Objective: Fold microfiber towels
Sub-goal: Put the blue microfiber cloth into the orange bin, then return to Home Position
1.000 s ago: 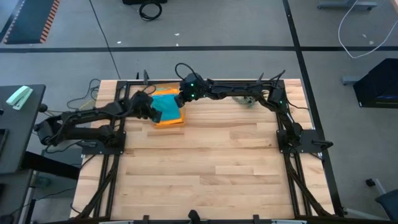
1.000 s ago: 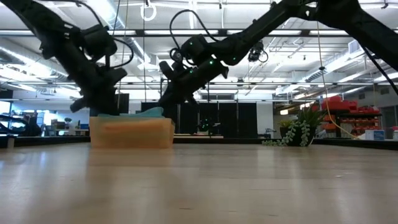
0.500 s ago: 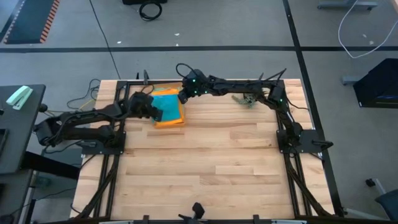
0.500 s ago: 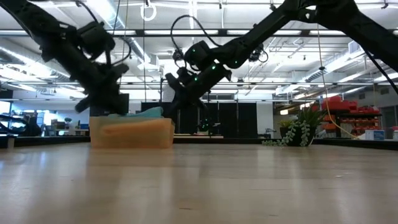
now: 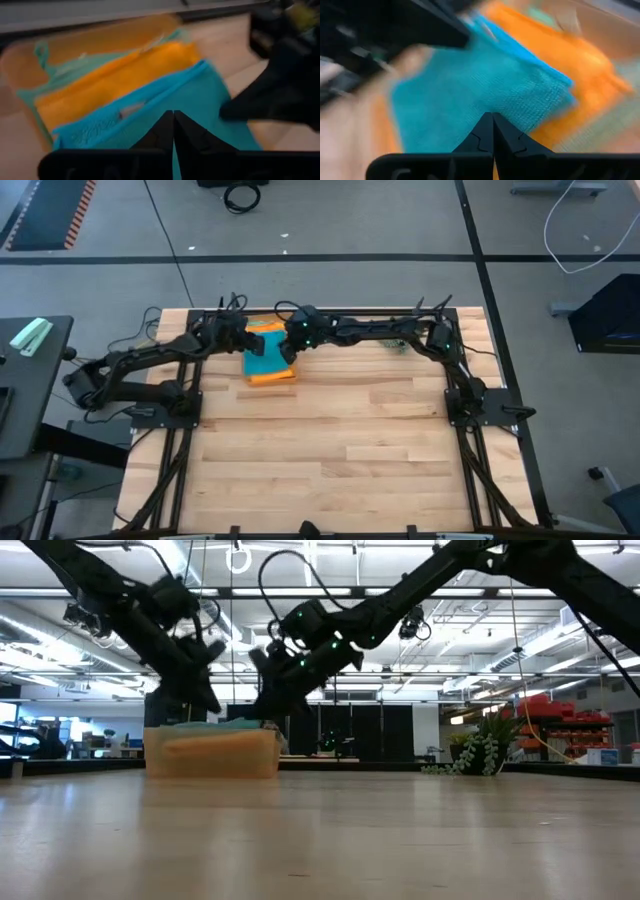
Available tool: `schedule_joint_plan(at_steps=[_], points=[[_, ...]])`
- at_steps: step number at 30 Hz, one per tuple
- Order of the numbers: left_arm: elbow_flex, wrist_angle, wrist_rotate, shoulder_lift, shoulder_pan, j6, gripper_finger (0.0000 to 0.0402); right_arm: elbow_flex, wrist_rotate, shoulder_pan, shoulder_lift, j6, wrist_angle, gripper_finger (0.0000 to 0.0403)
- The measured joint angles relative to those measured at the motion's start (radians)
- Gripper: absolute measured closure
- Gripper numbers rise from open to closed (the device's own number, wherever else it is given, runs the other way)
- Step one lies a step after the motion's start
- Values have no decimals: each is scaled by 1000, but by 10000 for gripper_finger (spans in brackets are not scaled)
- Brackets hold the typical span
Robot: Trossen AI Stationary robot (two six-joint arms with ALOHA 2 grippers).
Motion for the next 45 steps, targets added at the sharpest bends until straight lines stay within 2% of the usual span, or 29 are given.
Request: schedule_joint_plan(at_steps=[7,15,17,20,22,25,30,33,36,39,45], points=[[-1,61,12,90,46,7,395,-3,31,-17,23,14,-41,401],[14,177,12,60,112,17,375,-1,-12,-16,-10,12,-31,401],[42,185,27,33,116,29,378,-1,-37,-20,-44,5,-44,401],[82,174,104,-17,113,60,389,-1,-55,-21,-112,-25,-67,399],[106,169,157,-53,100,70,395,-1,-54,-15,-172,-49,-122,394],[138,99,182,-114,68,72,395,0,-57,2,-267,-104,-215,391],[160,-7,181,-248,-37,74,379,0,-53,54,-433,-210,-422,389],[160,-64,183,-340,-127,95,387,-17,-46,98,-533,-255,-502,389],[159,-122,183,-423,-214,130,395,-105,-26,140,-638,-246,-494,388],[159,-171,149,-495,-291,154,389,-258,46,184,-760,-199,-408,388],[90,-200,68,-607,-422,155,396,-650,154,274,-985,-78,-77,388]])
